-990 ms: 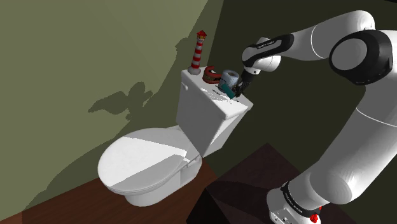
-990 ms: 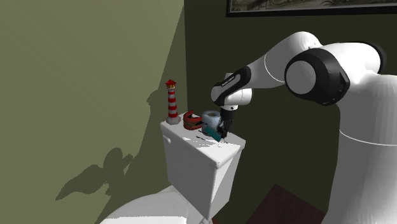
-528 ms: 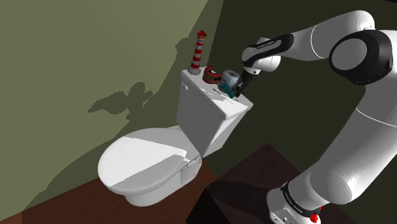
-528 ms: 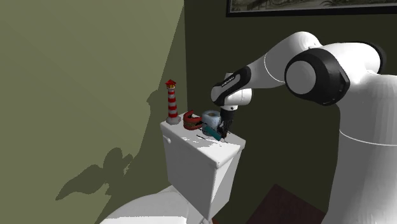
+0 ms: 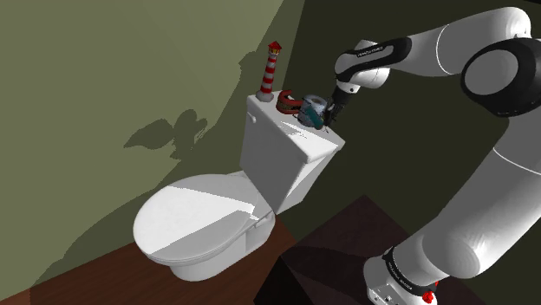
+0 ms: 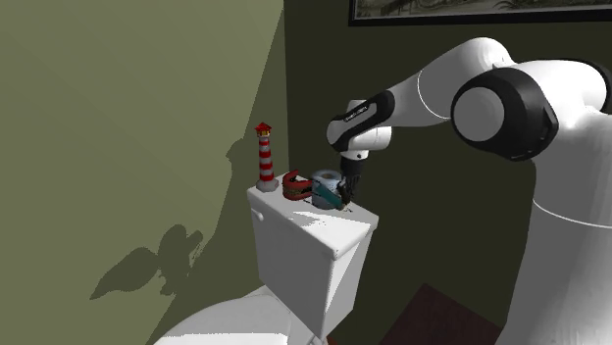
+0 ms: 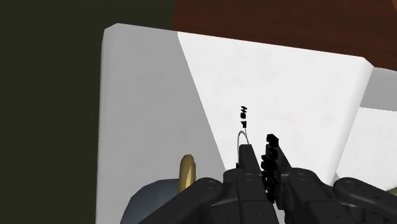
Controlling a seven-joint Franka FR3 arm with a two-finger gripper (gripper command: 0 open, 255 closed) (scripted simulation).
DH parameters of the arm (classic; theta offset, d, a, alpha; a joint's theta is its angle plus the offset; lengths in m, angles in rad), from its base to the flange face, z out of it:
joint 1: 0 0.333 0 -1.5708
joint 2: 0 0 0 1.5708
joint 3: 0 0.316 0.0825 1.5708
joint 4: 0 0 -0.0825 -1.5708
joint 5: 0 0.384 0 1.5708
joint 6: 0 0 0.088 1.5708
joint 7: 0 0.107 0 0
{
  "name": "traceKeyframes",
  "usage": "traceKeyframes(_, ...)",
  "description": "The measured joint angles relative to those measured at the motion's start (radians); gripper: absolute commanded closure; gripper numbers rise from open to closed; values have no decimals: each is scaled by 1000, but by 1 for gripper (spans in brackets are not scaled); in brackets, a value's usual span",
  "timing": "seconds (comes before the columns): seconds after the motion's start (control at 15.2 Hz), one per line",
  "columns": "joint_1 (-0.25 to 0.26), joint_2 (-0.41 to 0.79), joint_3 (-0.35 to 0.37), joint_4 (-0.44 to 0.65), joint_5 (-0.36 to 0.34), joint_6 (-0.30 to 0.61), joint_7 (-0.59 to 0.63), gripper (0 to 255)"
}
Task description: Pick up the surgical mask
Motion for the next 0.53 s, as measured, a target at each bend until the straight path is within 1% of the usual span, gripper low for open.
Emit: traceKeyframes(0.53,4,-44,-5,48,-25,-88,24,255)
